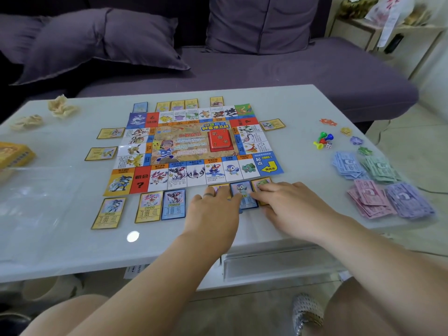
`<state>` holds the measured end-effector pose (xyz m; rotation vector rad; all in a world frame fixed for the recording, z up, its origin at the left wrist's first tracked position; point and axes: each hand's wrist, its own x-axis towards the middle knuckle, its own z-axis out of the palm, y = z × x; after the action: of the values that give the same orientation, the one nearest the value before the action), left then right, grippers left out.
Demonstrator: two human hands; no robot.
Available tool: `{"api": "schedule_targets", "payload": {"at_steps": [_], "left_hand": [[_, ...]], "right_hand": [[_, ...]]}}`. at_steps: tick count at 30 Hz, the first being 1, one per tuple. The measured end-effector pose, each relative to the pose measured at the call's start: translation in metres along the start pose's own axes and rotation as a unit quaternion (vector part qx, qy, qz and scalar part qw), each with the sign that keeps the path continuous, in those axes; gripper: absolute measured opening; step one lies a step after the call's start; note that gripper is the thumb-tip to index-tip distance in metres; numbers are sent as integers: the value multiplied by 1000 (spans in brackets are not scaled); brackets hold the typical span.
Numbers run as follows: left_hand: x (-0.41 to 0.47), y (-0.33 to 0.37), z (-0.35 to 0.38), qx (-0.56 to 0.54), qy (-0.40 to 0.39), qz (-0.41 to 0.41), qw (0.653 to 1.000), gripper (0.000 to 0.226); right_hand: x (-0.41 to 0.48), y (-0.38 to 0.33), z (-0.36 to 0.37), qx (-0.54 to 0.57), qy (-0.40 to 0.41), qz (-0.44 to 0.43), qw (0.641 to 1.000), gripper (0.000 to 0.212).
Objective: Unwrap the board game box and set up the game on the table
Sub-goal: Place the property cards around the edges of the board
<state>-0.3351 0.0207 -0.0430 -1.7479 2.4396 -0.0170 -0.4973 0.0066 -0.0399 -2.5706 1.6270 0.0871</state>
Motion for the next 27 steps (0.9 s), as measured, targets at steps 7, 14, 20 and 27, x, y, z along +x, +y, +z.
{"api": "schedule_targets", "payload": {"at_steps": [7,14,20,27], "left_hand": [[0,-2,2,5,11,6,1000,60],[3,-12,-14,-104,48,-10,993,52],[7,-41,-43,-795,17,-212,568,26],[6,-31,-33,-929,-50,-196,310,44]], "right_hand": [[-1,-1,1,-16,4,-1,1000,45],[2,0,-8,42,59,8,997,46],[10,-7,-24,386,169,87,903,23],[12,-25,-31,587,160,98,787,7]]}}
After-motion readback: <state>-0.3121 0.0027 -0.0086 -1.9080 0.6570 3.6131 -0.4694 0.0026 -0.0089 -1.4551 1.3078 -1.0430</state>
